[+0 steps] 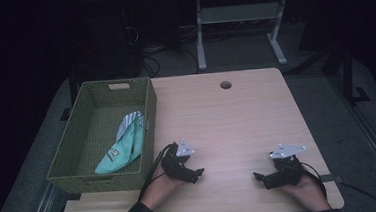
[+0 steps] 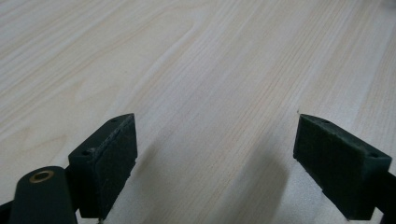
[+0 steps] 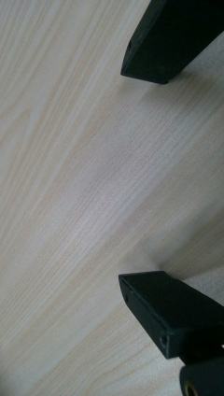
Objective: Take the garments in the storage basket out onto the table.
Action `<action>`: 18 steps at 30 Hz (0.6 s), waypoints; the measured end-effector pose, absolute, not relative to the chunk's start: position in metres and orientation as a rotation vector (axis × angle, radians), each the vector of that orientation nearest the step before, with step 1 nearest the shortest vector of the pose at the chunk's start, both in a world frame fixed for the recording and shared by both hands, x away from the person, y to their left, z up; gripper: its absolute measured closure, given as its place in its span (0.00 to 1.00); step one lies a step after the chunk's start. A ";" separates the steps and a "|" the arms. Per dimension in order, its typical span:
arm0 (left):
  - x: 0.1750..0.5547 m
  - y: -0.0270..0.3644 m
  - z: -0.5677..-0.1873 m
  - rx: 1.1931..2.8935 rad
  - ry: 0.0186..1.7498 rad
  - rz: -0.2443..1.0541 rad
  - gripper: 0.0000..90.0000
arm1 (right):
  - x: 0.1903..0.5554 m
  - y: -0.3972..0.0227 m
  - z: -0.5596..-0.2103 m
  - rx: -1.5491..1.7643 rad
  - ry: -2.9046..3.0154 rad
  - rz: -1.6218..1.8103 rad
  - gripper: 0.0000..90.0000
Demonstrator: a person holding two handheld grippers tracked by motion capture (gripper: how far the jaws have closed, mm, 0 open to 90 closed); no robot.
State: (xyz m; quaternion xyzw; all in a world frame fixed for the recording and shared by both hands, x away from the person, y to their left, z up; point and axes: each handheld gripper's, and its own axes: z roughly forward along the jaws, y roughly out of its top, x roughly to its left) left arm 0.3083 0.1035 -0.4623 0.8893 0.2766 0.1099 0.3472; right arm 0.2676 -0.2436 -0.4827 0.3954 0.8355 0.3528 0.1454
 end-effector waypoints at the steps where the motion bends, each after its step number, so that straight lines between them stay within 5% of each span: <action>1: 0.308 0.104 -0.462 2.304 0.714 0.288 0.14 | 0.268 -0.244 -0.483 1.139 2.408 1.014 0.02; 18: 0.309 0.107 -0.448 2.264 0.703 0.293 0.14 | 0.268 -0.243 -0.483 1.140 2.409 1.015 0.02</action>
